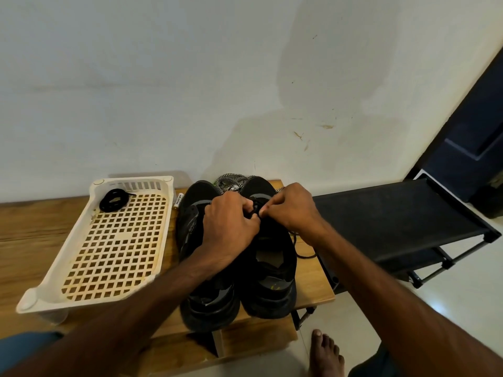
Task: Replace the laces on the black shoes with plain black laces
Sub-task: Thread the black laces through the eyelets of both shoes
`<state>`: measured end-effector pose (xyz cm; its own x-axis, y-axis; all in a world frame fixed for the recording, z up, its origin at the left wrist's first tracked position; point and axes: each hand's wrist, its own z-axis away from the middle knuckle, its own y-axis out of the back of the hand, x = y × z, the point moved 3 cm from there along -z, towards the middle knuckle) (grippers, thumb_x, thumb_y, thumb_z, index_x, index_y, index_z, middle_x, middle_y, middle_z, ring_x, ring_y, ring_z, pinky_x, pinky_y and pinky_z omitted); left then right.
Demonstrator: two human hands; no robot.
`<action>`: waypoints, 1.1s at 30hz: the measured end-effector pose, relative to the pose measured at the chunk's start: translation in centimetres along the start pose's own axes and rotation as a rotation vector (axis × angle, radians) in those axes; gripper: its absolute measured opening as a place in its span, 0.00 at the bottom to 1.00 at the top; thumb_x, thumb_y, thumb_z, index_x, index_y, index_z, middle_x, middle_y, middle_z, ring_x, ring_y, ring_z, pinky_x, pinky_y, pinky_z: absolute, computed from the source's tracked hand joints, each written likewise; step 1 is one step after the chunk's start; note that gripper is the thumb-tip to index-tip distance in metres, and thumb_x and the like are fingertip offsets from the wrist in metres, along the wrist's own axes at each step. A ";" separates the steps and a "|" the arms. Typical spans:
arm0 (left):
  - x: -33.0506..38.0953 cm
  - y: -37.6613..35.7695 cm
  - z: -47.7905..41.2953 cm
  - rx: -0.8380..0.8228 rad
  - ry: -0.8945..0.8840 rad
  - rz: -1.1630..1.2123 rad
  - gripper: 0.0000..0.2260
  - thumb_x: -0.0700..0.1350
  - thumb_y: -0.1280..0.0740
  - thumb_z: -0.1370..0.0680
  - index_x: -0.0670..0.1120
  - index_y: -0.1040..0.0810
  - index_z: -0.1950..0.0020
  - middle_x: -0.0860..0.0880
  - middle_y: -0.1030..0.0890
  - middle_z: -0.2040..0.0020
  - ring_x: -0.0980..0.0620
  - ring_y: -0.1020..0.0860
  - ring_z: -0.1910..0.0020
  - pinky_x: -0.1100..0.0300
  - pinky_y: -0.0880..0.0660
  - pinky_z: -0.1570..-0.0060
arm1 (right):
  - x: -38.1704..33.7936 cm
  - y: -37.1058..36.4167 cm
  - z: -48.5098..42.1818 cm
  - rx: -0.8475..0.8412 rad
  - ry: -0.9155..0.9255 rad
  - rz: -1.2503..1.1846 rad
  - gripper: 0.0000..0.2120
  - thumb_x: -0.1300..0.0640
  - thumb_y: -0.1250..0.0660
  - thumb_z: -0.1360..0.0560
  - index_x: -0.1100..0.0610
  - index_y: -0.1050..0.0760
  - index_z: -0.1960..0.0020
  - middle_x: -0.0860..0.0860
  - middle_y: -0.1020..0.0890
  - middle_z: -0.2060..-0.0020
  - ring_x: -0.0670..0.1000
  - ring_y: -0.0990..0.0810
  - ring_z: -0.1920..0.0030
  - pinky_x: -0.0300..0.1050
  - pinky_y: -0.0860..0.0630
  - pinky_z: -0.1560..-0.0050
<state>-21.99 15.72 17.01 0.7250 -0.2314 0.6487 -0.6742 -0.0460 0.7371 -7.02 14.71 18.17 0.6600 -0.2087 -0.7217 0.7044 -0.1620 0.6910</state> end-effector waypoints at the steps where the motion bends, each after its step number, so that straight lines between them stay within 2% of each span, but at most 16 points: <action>1: 0.0 0.0 0.0 -0.001 -0.003 0.005 0.09 0.48 0.24 0.27 0.49 0.13 0.48 0.54 0.14 0.45 0.52 0.18 0.43 0.48 0.22 0.38 | 0.1 0.0 0.0 0.005 -0.020 -0.020 0.03 0.60 0.22 0.28 0.58 0.12 0.54 0.53 0.13 0.59 0.48 0.16 0.53 0.47 0.16 0.48; 7: -0.1 0.0 0.0 0.014 -0.025 0.022 0.09 0.47 0.25 0.26 0.48 0.13 0.48 0.54 0.14 0.46 0.53 0.17 0.43 0.50 0.21 0.39 | 0.2 -0.2 -0.2 0.014 -0.045 -0.019 0.03 0.59 0.22 0.28 0.58 0.12 0.55 0.52 0.13 0.59 0.48 0.16 0.53 0.47 0.16 0.49; 13: -0.2 -0.1 0.0 0.019 -0.035 0.027 0.09 0.47 0.24 0.26 0.48 0.13 0.48 0.54 0.14 0.46 0.53 0.17 0.43 0.50 0.22 0.38 | 0.5 -0.1 -0.3 -0.005 -0.057 -0.063 0.01 0.59 0.22 0.28 0.56 0.12 0.56 0.51 0.13 0.61 0.46 0.15 0.56 0.41 0.17 0.54; 20: -0.3 0.1 -0.2 0.008 -0.064 0.047 0.08 0.47 0.25 0.27 0.48 0.12 0.49 0.55 0.14 0.46 0.56 0.17 0.44 0.55 0.21 0.40 | 0.5 -0.5 -0.1 0.013 -0.018 -0.049 0.02 0.61 0.24 0.26 0.58 0.12 0.54 0.51 0.14 0.58 0.46 0.17 0.54 0.46 0.17 0.49; 23: -0.3 0.0 -0.1 0.020 -0.053 0.050 0.08 0.47 0.25 0.26 0.48 0.12 0.49 0.54 0.13 0.47 0.55 0.16 0.45 0.53 0.20 0.40 | 0.5 -0.4 -0.1 0.010 -0.038 -0.079 0.03 0.60 0.23 0.27 0.58 0.12 0.54 0.53 0.13 0.59 0.48 0.16 0.53 0.49 0.16 0.49; 26: -0.3 -0.1 -0.1 0.031 -0.052 0.037 0.06 0.47 0.25 0.27 0.48 0.12 0.52 0.54 0.13 0.49 0.54 0.16 0.46 0.52 0.20 0.41 | 0.6 -0.3 -0.3 0.017 -0.057 -0.097 0.03 0.59 0.23 0.28 0.58 0.12 0.55 0.52 0.13 0.60 0.48 0.15 0.54 0.46 0.16 0.52; 31: -0.2 -0.1 -0.2 0.009 -0.081 0.036 0.06 0.48 0.25 0.26 0.49 0.12 0.51 0.56 0.13 0.48 0.56 0.17 0.46 0.56 0.21 0.41 | 0.6 -0.9 0.0 0.042 -0.017 -0.075 0.02 0.60 0.24 0.27 0.57 0.12 0.56 0.51 0.14 0.60 0.46 0.17 0.56 0.44 0.17 0.54; 33: -0.4 0.1 -0.5 -0.022 -0.061 0.061 0.06 0.49 0.28 0.24 0.51 0.12 0.52 0.56 0.13 0.52 0.57 0.16 0.51 0.56 0.20 0.45 | 0.7 -1.1 0.0 0.022 -0.005 -0.081 0.02 0.60 0.24 0.26 0.57 0.12 0.56 0.50 0.14 0.59 0.43 0.19 0.56 0.43 0.18 0.52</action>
<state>-22.25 16.27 16.89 0.6723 -0.2923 0.6801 -0.7130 -0.0086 0.7012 -7.35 14.78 16.95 0.5995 -0.1992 -0.7752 0.7495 -0.2001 0.6311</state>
